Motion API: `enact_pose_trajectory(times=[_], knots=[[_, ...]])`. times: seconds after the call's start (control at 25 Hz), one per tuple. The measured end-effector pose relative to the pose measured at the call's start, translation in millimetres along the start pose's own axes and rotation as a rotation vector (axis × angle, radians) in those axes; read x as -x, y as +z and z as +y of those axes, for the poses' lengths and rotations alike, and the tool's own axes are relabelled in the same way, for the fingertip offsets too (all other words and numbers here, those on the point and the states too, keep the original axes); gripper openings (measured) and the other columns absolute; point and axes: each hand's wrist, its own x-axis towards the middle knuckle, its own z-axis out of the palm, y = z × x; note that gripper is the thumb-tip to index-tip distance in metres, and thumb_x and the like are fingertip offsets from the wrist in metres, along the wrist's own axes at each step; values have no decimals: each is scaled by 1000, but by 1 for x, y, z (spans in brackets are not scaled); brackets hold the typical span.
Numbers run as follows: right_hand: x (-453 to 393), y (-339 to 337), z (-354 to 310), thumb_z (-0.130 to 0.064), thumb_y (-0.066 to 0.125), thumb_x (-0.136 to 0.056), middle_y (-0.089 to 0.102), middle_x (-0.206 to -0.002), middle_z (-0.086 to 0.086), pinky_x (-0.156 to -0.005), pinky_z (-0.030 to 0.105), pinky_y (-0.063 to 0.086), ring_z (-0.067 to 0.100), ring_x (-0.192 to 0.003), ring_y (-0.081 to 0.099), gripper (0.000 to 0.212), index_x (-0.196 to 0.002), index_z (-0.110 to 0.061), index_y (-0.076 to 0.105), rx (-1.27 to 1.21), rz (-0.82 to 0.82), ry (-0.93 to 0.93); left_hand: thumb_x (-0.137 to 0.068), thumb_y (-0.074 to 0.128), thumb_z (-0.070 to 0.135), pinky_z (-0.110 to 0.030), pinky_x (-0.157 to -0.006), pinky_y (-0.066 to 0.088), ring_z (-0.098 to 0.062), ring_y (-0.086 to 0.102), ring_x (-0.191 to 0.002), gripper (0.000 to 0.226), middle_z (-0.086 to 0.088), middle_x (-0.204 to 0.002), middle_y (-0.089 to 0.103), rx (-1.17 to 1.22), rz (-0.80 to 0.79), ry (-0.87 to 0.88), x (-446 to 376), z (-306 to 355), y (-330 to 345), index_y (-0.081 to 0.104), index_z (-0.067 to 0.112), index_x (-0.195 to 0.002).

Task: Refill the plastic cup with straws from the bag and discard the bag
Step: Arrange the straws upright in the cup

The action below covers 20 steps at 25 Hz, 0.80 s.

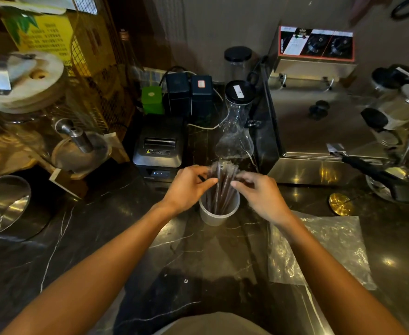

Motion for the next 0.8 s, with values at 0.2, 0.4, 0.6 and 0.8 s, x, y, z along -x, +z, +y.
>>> enact_pose_trajectory(times=[0.2,0.4,0.6,0.8], knots=[[-21,-17,-18,-27,63,-103,72,-84,-9,-75,31,50,4,-82,66,21,-84,-30,72,86,-85,-164,-98,67,22,-20,-67,47,4,59,-65,16,10,-75,62,-79,-114,37,-15,0,-12,71,27,-83],[-30,-11,-18,-33,60,-103,69,-96,-3,-76,41,54,18,-88,67,16,-101,-20,70,416,-171,-192,-97,68,26,-26,-69,51,-4,63,-70,12,3,-82,65,-144,-136,42,-21,-10,-11,73,16,-96],[-22,-6,-2,-42,71,-94,63,-87,-10,-63,20,44,2,-76,65,29,-114,-23,62,173,-151,20,-92,71,41,-29,-68,56,-5,59,-68,9,4,-94,62,-204,-144,6,-12,-22,-8,66,36,-86],[-5,-6,12,-41,70,-96,65,-82,-1,-48,15,39,-10,-51,58,20,-100,-22,67,65,-232,98,-90,74,38,-15,-66,48,2,63,-65,12,7,-88,69,-88,-198,-51,0,-26,-11,67,43,-100]])
